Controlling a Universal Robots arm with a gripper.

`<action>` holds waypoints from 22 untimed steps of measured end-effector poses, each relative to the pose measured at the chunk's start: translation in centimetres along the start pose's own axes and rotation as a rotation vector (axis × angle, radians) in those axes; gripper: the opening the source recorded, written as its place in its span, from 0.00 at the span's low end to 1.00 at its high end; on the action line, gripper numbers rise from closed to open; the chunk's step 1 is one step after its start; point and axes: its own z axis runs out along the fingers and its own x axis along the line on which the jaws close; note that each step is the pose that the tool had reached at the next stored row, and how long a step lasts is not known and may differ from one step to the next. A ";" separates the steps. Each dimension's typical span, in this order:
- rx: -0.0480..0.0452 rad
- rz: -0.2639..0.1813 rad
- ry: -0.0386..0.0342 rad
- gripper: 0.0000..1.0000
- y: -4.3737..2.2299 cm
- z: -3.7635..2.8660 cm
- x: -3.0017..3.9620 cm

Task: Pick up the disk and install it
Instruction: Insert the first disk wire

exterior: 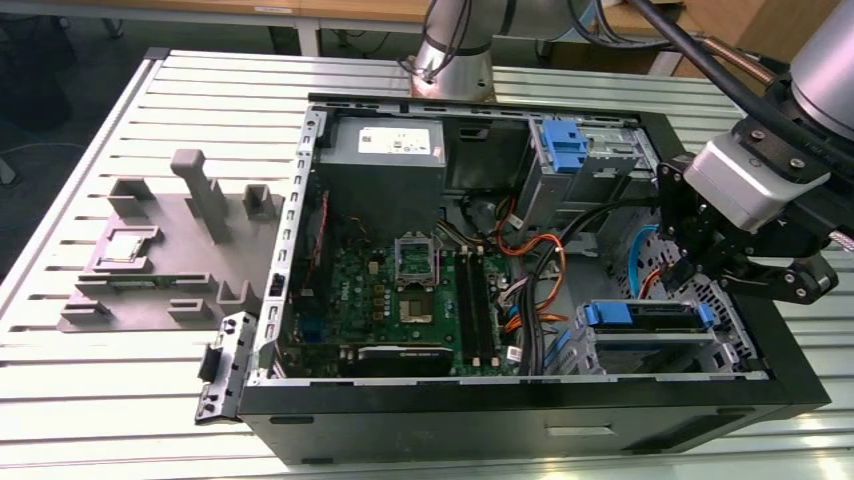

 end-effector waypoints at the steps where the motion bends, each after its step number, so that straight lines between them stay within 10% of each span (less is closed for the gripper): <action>1: 0.0000 0.000 0.0000 0.10 0.00 0.00 0.00; 22: -0.0040 -0.107 -0.0046 0.10 -0.61 0.09 0.07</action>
